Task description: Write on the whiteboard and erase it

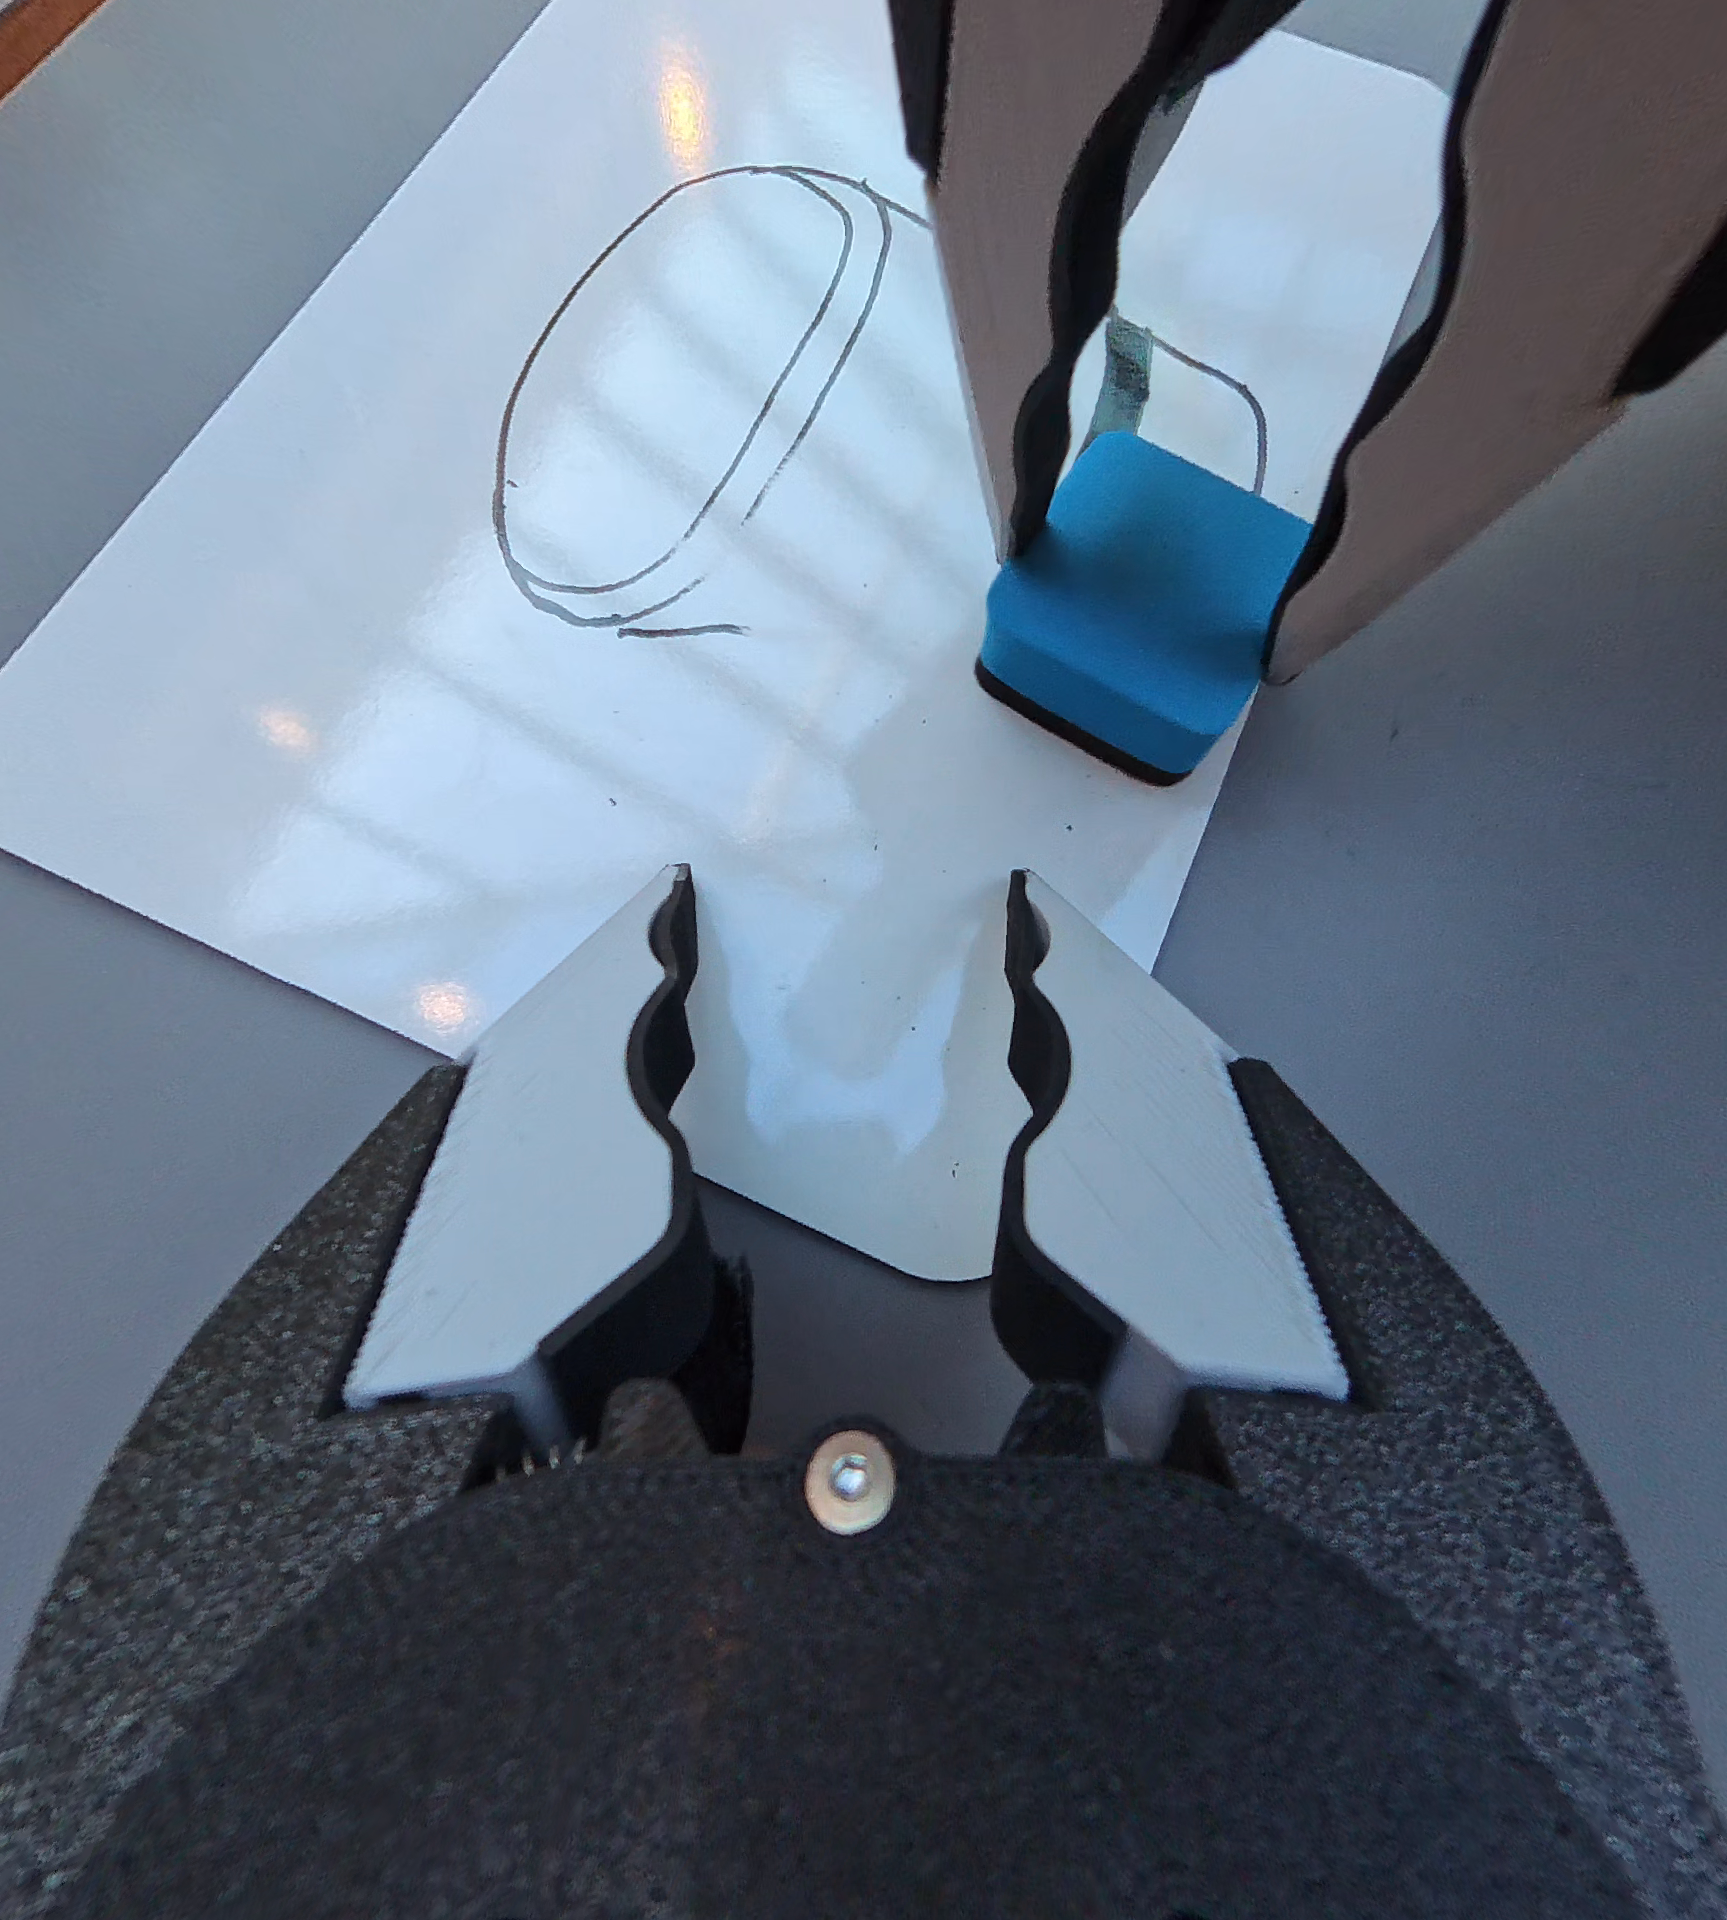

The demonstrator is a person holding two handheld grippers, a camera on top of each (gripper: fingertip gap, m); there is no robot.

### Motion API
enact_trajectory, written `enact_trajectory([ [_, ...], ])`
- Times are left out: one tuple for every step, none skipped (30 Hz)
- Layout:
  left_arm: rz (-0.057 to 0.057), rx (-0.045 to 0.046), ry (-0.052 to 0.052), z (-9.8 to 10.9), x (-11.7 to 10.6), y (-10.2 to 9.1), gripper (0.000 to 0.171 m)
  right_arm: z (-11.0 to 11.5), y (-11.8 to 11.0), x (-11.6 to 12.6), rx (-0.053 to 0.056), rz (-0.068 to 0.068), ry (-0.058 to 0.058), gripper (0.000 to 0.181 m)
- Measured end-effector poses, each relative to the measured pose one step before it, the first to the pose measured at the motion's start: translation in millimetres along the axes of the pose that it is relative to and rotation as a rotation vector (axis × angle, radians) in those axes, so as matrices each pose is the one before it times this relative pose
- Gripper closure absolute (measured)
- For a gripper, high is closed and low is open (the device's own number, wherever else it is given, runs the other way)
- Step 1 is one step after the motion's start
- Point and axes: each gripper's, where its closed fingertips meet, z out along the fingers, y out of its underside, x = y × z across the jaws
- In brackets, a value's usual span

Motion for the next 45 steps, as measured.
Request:
enact_trajectory([
  [0.0005, -0.00004, -0.002, 0.11, -0.15, -0.09, 0.111, -1.82, -0.62, 16.4, -0.0033, 0.0233, 0.0365, 0.132],
  [0.0005, -0.00014, -0.0026, 0.03, -0.2, -0.02, 0.111, -1.9, -0.6, 20.48, 0.0006, 0.0363, 0.0351, 0.132],
  [-0.0004, -0.00001, -0.0012, 0.02, -0.07, -0.15, 0.111, -0.6, -0.21, 14.19, 0.0091, 0.0548, -0.0183, 0.132],
  [-0.0014, 0.00035, -0.001, 0.07, -0.14, 0.04, 0.111, -1.01, 0.29, 12.09, 0.0117, 0.0407, -0.0044, 0.132],
  [-0.0011, 0.00039, -0.0017, 0.03, -0.16, -0.05, 0.111, -0.55, 1.41, 3.82, 0.0023, 0.0129, -0.0069, 0.132],
  [-0.0023, 0.00022, -0.0016, 0.02, -0.06, -0.03, 0.111, 0.22, 0.11, -2.16, 0.0025, -0.0153, 0.0116, 0.132],
  [-0.002, 0.00004, -0.0014, 0.03, 0.02, -0.16, 0.111, 1.02, -0.33, -11.59, 0.0018, -0.0234, -0.0105, 0.132],
  [-0.0009, 0.00018, -0.0003, -0.01, -0.08, -0.01, 0.111, 1.8, -2.5, -17.74, 0.0069, -0.0297, -0.0171, 0.132],
  [-0.0007, -0.00002, 0.0008, 0.05, 0.04, -0.05, 0.111, 2.62, -4.35, -20.57, 0.0128, -0.0493, -0.0113, 0.132],
  [-0.0003, 0.00021, 0.0008, -0.03, -0.07, 0.0, 0.111, 2.31, -3.0, -16.96, 0.0055, -0.0463, 0.0035, 0.132],
  [-0.0004, 0.00071, 0.0009, 0.06, -0.14, 0.02, 0.111, 0.39, 2.53, -8.0, -0.0137, -0.0171, 0.0175, 0.132],
  [0.0001, 0.00062, 0.0006, -0.05, 0.0, -0.01, 0.111, -0.51, 7.19, -0.81, -0.0184, 0.0202, 0.0049, 0.132],
  [0.0011, 0.00026, -0.0003, -0.03, 0.01, 0.01, 0.111, -1.11, 9.03, 6.12, -0.0034, 0.0435, -0.0046, 0.132],
  [0.001, 0.00001, -0.0006, -0.05, -0.03, 0.05, 0.111, -2.03, 12.07, 13.62, -0.0023, 0.0689, 0.005, 0.132],
  [0.0012, 0.00014, -0.001, 0.0, 0.09, 0.0, 0.111, -2.23, 13.51, 16.0, -0.0053, 0.0798, 0.0047, 0.132],
  [0.0013, -0.0001, -0.0014, -0.02, 0.02, 0.03, 0.111, -1.67, 11.74, 12.19, -0.0002, 0.0589, -0.0034, 0.132],
  [0.0004, -0.00022, -0.001, 0.03, 0.02, 0.0, 0.111, -1.04, 7.84, 7.28, 0.0024, 0.0352, -0.0016, 0.132],
  [-0.0007, 0.0, 0.0003, -0.04, -0.09, 0.03, 0.111, -0.1, 1.24, 0.96, 0.0087, 0.0089, 0.0015, 0.132],
  [-0.001, -0.00035, 0.0003, 0.15, -0.15, -0.11, 0.111, 0.4, -0.88, -1.02, -0.0121, -0.0169, 0.0303, 0.132],
  [-0.002, -0.00041, -0.0002, -0.03, -0.32, -0.08, 0.111, 0.58, -4.85, -6.33, -0.0102, -0.0267, 0.0149, 0.132],
  [-0.0035, 0.00021, 0.0021, 0.07, -0.31, -0.1, 0.111, 1.26, -14.1, -14.77, 0.0252, -0.0392, -0.025, 0.132],
  [-0.0006, -0.00044, 0.0011, 0.05, -0.15, -0.02, 0.111, 2.3, -19.13, -15.9, 0.0459, -0.0518, -0.02, 0.132],
  [0.001, -0.00077, -0.0005, -0.05, -0.17, -0.03, 0.111, 2.55, -11.65, -10.4, 0.0077, -0.0364, 0.0091, 0.132],
  [-0.0001, 0.00007, -0.0007, 0.02, 0.03, 0.11, 0.111, -0.32, 0.2, -2.2, -0.0333, -0.0153, 0.0331, 0.132],
  [-0.0002, 0.00058, -0.0003, -0.03, -0.01, -0.02, 0.111, -0.32, 5.48, -2.31, -0.0265, 0.0038, -0.007, 0.131],
  [0.0011, 0.00014, -0.0009, -0.09, 0.04, 0.08, 0.111, -0.34, 7.14, 1.26, 0.0052, 0.0298, -0.0232, 0.132],
  [0.002, -0.00022, -0.0012, -0.15, 0.18, 0.3, 0.111, -1.19, 13.6, 8.23, 0.0006, 0.0462, -0.008, 0.132],
  [0.0005, 0.00006, -0.0005, -0.12, 0.05, 0.11, 0.111, -2.3, 20.61, 13.46, -0.0182, 0.0674, 0.0043, 0.132],
  [0.0002, -0.00001, -0.0002, -0.05, 0.08, 0.05, 0.111, -1.87, 21.68, 13.9, -0.0193, 0.0799, -0.0054, 0.131],
  [0.0004, -0.00009, -0.0001, -0.01, -0.04, 0.01, 0.111, -1.11, 15.92, 9.87, -0.0044, 0.0579, -0.0188, 0.131],
  [-0.0003, -0.00014, 0.0004, -0.1, -0.02, -0.04, 0.111, -0.56, 6.34, 2.65, 0.0195, 0.0151, -0.0247, 0.131],
  [0.0, -0.00039, 0.0004, 0.09, -0.09, -0.06, 0.111, 0.52, -0.64, -0.57, 0.0189, -0.01, 0.0005, 0.132],
  [0.0001, -0.00037, -0.0001, 0.05, -0.05, -0.01, 0.111, 0.98, -1.46, -1.94, -0.0127, -0.0107, 0.0239, 0.131],
  [-0.0012, 0.00002, 0.0001, -0.06, -0.2, 0.05, 0.111, 1.11, -8.1, -10.31, -0.0052, -0.0227, -0.0031, 0.131],
  [-0.0009, -0.00016, 0.0005, 0.02, -0.08, -0.01, 0.111, 2.14, -17.7, -15.33, 0.0221, -0.056, -0.0091, 0.132],
  [0.0003, -0.00077, -0.0005, -0.05, -0.12, -0.03, 0.111, 3.16, -21.65, -15.58, 0.0272, -0.0604, -0.0062, 0.132],
  [-0.0009, -0.00039, -0.0005, 0.0, -0.23, 0.02, 0.111, 3.11, -16.64, -12.99, 0.006, -0.0501, -0.0033, 0.132],
  [-0.0012, 0.00023, -0.0003, -0.07, -0.03, 0.05, 0.111, 1.32, -6.53, -6.49, -0.0187, -0.0381, 0.0111, 0.131],
  [-0.0002, 0.00012, -0.001, 0.0, -0.1, 0.12, 0.111, -0.42, 0.8, -0.2, -0.0115, -0.0062, 0.0067, 0.131],
  [-0.0003, 0.00012, -0.0012, -0.15, 0.22, 0.13, 0.111, -0.17, 3.95, 1.65, 0.0139, 0.0283, -0.0231, 0.131],
  [0.0016, 0.00022, -0.0013, -0.17, 0.3, 0.15, 0.111, -1.14, 10.17, 5.59, 0.0138, 0.0363, -0.0199, 0.131],
  [0.0014, -0.00011, -0.0013, -0.17, 0.4, 0.18, 0.111, -2.82, 17.67, 10.98, -0.0069, 0.0574, 0.0005, 0.131],
  [0.0006, -0.00006, -0.0005, -0.11, 0.13, 0.11, 0.111, -3.65, 20.55, 14.23, -0.0145, 0.069, 0.0117, 0.131],
  [-0.0002, -0.00002, 0.0006, -0.02, 0.0, 0.02, 0.111, -2.97, 17.03, 13.85, -0.0006, 0.0652, 0.0042, 0.131],
  [-0.0001, -0.00012, 0.0008, -0.1, 0.05, 0.1, 0.111, -1.56, 9.38, 9.0, 0.0179, 0.0504, -0.0106, 0.131],
])
